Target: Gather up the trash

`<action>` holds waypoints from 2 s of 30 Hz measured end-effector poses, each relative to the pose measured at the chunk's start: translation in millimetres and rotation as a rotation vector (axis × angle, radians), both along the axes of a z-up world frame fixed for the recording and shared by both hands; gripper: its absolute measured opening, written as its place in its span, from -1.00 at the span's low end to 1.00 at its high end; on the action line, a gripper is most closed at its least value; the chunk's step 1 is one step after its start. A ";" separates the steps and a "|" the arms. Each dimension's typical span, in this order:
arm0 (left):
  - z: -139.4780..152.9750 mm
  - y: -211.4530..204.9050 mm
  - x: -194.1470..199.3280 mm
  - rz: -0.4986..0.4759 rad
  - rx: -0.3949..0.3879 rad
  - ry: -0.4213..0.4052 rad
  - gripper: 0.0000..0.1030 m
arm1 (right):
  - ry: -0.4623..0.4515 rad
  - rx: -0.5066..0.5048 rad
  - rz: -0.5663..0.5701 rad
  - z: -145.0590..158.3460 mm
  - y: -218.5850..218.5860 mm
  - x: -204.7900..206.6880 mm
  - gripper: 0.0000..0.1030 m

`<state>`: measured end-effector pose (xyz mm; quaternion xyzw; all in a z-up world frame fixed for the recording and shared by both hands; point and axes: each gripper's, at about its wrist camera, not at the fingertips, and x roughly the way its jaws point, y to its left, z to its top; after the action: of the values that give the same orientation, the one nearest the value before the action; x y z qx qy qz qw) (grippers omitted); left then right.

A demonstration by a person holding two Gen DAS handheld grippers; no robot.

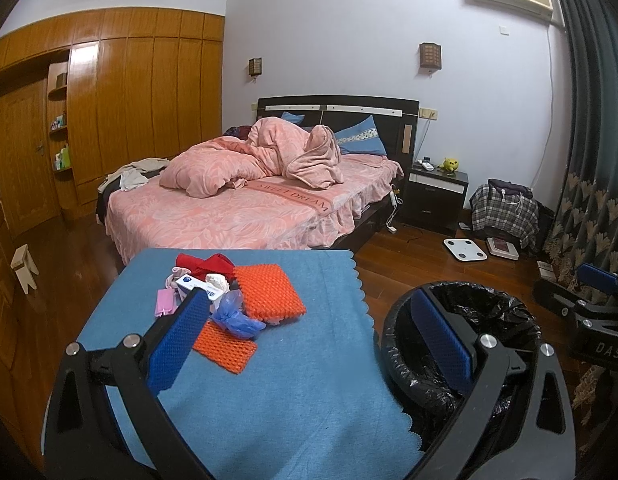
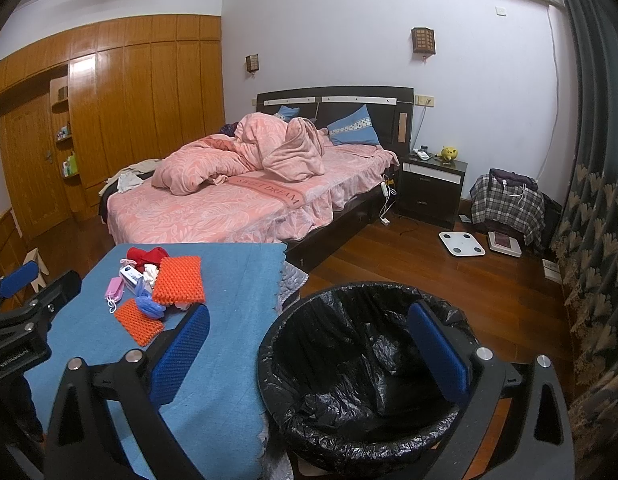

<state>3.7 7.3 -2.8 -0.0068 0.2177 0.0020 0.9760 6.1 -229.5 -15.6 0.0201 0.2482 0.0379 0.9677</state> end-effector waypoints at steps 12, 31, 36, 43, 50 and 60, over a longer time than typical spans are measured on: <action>-0.5 0.7 0.5 0.001 -0.001 0.001 0.90 | 0.002 0.002 0.001 -0.6 0.8 1.1 0.88; -18.8 26.2 7.0 0.051 0.000 0.018 0.90 | -0.009 -0.003 0.040 -19.8 29.7 33.5 0.88; -38.5 60.5 21.6 0.117 0.003 0.018 0.90 | -0.012 0.007 0.076 -36.5 54.1 62.3 0.88; -78.9 117.5 46.3 0.216 0.052 0.065 0.90 | 0.050 0.043 0.134 -77.1 95.5 125.7 0.78; -110.2 161.8 80.2 0.251 -0.016 0.142 0.90 | 0.139 0.009 0.212 -124.9 151.4 187.1 0.58; -150.8 177.5 129.4 0.287 -0.018 0.237 0.83 | 0.202 -0.034 0.276 -162.7 198.8 233.6 0.48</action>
<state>133.1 184.7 -153.5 -0.0465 0.3280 0.1399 0.9331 239.7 -30.7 -178.3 -0.0266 0.3452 0.1641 0.9237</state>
